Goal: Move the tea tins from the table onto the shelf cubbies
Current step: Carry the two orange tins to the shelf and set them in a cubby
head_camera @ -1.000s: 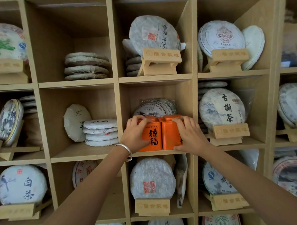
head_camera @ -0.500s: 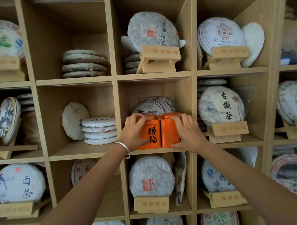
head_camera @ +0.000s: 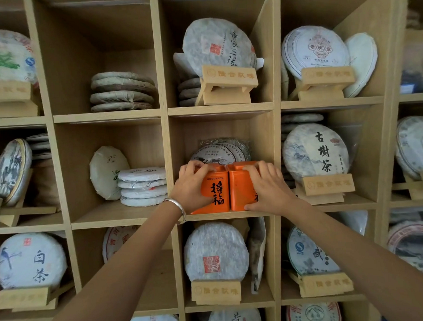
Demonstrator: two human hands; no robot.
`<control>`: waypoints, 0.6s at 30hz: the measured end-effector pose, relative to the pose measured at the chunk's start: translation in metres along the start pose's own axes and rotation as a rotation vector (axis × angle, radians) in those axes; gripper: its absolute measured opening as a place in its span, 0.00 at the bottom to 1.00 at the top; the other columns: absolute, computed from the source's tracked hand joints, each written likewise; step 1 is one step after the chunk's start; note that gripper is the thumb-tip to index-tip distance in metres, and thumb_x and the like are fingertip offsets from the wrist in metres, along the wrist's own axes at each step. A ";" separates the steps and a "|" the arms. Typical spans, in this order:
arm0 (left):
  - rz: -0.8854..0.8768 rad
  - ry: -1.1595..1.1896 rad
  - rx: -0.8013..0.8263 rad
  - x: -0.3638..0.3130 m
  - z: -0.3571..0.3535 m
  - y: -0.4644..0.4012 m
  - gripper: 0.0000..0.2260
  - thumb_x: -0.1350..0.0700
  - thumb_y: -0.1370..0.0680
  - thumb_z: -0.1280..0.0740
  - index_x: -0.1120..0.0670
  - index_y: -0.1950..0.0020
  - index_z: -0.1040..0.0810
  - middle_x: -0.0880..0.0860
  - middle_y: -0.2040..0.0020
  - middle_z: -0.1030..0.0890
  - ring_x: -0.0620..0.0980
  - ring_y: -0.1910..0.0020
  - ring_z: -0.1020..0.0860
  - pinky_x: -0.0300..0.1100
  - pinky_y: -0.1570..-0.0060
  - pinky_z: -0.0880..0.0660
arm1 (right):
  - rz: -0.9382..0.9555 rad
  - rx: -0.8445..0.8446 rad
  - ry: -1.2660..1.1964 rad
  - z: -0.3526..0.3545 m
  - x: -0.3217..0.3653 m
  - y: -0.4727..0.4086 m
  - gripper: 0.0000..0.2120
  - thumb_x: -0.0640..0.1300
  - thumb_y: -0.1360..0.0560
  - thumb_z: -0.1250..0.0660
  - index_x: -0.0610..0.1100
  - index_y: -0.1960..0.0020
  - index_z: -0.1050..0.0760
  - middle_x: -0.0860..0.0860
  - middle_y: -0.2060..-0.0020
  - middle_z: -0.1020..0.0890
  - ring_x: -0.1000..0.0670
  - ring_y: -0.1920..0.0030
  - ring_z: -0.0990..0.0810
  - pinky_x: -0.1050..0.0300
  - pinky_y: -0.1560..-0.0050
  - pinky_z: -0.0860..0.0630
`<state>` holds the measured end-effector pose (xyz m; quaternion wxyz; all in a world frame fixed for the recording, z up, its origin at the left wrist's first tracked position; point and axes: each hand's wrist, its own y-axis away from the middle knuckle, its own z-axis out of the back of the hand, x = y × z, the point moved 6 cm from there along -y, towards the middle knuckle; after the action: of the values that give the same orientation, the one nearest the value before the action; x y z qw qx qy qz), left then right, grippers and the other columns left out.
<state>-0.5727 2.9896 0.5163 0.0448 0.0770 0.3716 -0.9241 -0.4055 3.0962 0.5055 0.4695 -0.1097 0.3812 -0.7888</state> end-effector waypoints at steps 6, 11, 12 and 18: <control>-0.012 -0.060 -0.049 -0.009 0.006 0.003 0.31 0.48 0.32 0.30 0.42 0.31 0.35 0.51 0.34 0.33 0.52 0.33 0.40 0.49 0.34 0.36 | 0.009 -0.008 -0.112 0.006 0.000 0.005 0.44 0.63 0.36 0.27 0.47 0.29 0.43 0.45 0.36 0.36 0.45 0.36 0.37 0.46 0.34 0.36; -0.048 -0.021 -0.088 -0.020 0.014 0.007 0.24 0.52 0.29 0.32 0.47 0.33 0.32 0.51 0.37 0.28 0.52 0.36 0.33 0.48 0.35 0.32 | 0.036 -0.056 -0.093 0.024 0.001 0.009 0.32 0.57 0.29 0.32 0.44 0.32 0.38 0.45 0.37 0.34 0.46 0.36 0.34 0.50 0.36 0.31; -0.058 -0.005 -0.102 -0.025 0.015 0.008 0.23 0.53 0.28 0.33 0.48 0.34 0.31 0.51 0.37 0.27 0.52 0.37 0.31 0.48 0.37 0.30 | 0.041 -0.061 -0.067 0.028 -0.001 0.011 0.29 0.56 0.28 0.33 0.44 0.33 0.36 0.46 0.37 0.33 0.47 0.37 0.33 0.51 0.38 0.30; -0.214 -0.050 -0.158 -0.064 0.018 0.022 0.16 0.56 0.28 0.35 0.53 0.40 0.26 0.52 0.44 0.24 0.51 0.45 0.26 0.45 0.48 0.26 | 0.052 -0.046 -0.007 0.049 -0.006 0.031 0.16 0.50 0.27 0.36 0.44 0.42 0.30 0.48 0.46 0.28 0.48 0.46 0.28 0.51 0.52 0.24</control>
<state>-0.5083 2.9629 0.5253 -0.0388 0.0101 0.4483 -0.8930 -0.3559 3.0686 0.5182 0.4885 -0.1132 0.4003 -0.7670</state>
